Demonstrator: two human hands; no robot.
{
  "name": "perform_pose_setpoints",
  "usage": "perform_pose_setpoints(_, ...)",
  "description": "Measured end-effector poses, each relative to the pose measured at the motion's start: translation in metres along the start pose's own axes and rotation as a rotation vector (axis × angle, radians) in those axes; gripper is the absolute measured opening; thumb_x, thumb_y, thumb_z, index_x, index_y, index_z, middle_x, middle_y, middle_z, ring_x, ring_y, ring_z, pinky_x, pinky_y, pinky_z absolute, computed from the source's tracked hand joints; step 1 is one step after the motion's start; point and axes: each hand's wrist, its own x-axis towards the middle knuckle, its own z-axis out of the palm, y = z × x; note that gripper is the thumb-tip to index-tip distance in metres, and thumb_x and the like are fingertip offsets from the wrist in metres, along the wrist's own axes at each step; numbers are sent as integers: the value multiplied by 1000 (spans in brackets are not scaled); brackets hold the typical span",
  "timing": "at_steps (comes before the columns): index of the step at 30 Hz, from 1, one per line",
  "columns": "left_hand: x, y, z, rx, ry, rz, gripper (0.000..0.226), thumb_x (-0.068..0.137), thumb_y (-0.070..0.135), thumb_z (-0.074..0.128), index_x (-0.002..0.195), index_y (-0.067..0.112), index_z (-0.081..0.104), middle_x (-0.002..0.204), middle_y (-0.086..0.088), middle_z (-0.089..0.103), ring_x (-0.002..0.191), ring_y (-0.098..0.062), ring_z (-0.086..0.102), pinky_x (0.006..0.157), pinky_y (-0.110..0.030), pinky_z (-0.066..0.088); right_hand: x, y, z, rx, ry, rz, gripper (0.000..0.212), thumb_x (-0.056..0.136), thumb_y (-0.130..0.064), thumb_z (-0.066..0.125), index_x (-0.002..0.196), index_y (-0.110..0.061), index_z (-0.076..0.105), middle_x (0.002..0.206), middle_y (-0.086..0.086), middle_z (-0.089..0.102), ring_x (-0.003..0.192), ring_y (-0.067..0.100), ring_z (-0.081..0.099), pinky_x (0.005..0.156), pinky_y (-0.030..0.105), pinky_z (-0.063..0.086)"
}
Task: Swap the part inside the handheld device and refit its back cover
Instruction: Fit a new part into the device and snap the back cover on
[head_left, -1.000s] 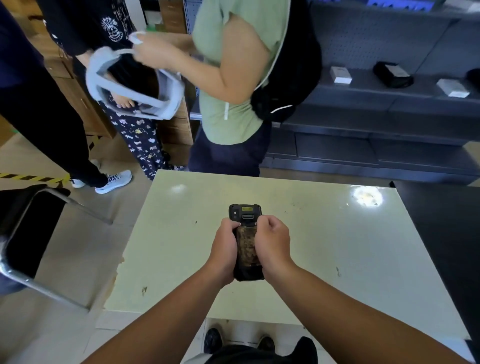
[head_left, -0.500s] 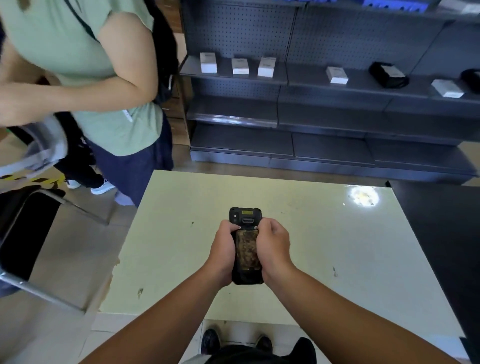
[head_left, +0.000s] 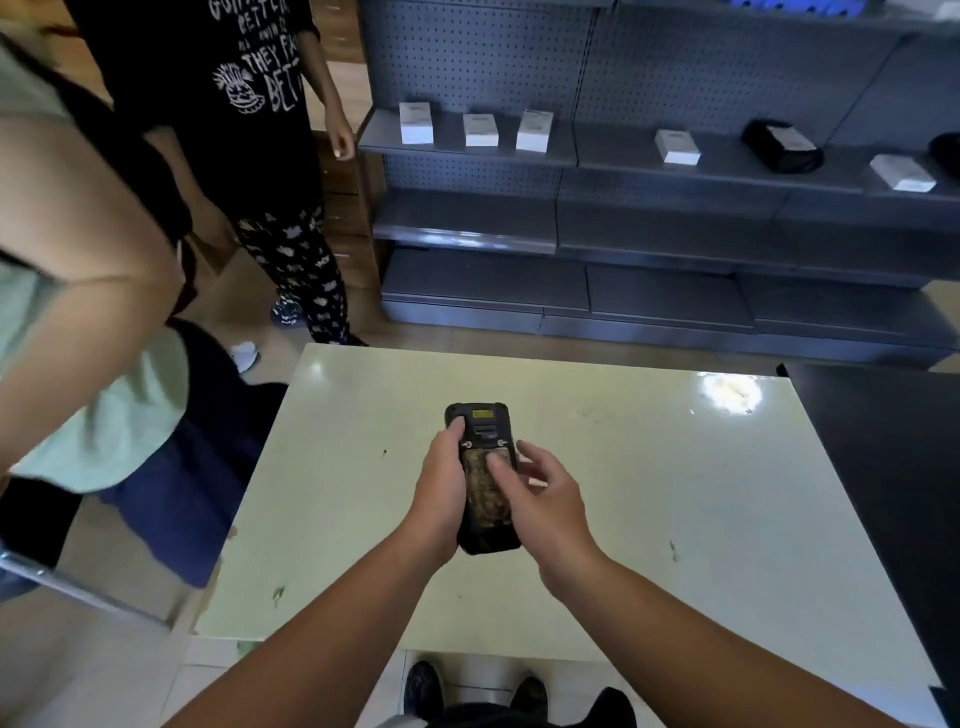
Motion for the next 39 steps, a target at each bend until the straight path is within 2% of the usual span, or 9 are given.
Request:
perform_pose_setpoints(3,9,8,3,122,25,18,62,103,61,35,123,15,71,119,-18,77,112,-38,72,107,-54,52,8,7,-3,-2,-56,-37,30,88,-28,79,112,-43,71,100,-9,78,88,12,77,74,32,64)
perform_pose_setpoints(8,25,-6,-10,489,148,345,29,109,31,46,128,20,65,126,-7,68,104,-5,68,83,-15,53,36,18,-3,31,36,3,30,83,-14,84,103,-34,75,93,-10,79,81,10,78,64,21,60)
perform_pose_setpoints(11,37,-32,-28,513,175,364,41,104,17,58,145,22,57,135,0,63,109,-1,65,77,-5,51,54,35,0,-21,57,30,30,83,-12,84,103,-33,74,97,-10,78,81,9,77,67,22,60)
perform_pose_setpoints(15,67,-51,-40,537,192,334,44,105,12,55,147,23,54,137,4,62,116,-5,63,99,-26,55,76,65,13,-88,81,64,26,83,-15,84,101,-31,76,90,-8,80,78,12,78,65,23,60)
perform_pose_setpoints(19,93,-70,-46,667,212,360,41,104,11,52,141,29,55,111,22,63,107,-4,62,90,-23,50,99,91,24,-170,124,81,23,82,-17,84,99,-31,76,82,-8,80,72,7,77,63,18,58)
perform_pose_setpoints(22,109,-80,-50,713,193,373,33,100,5,53,128,20,63,101,1,74,95,-23,70,85,-47,58,108,107,30,-237,152,69,27,83,-15,82,91,-40,74,81,-14,79,73,2,76,68,18,59)
perform_pose_setpoints(26,116,-88,-53,691,176,380,35,96,-1,54,124,19,65,98,-2,77,87,-20,74,80,-48,61,115,121,32,-403,188,73,30,84,-23,81,113,-29,76,98,-4,73,85,8,71,80,25,57)
perform_pose_setpoints(35,121,-104,-57,1043,55,293,63,105,15,50,161,6,23,164,-7,39,139,-28,36,117,-39,35,124,134,33,-542,251,126,26,87,-26,80,111,-22,69,107,-2,55,90,10,63,68,7,40)
perform_pose_setpoints(39,119,-106,-58,1090,33,295,70,105,17,51,163,7,14,170,-7,28,146,-28,28,122,-37,29,131,131,28,-548,219,136,32,84,-26,83,112,-21,68,107,-3,56,91,12,65,79,19,48)
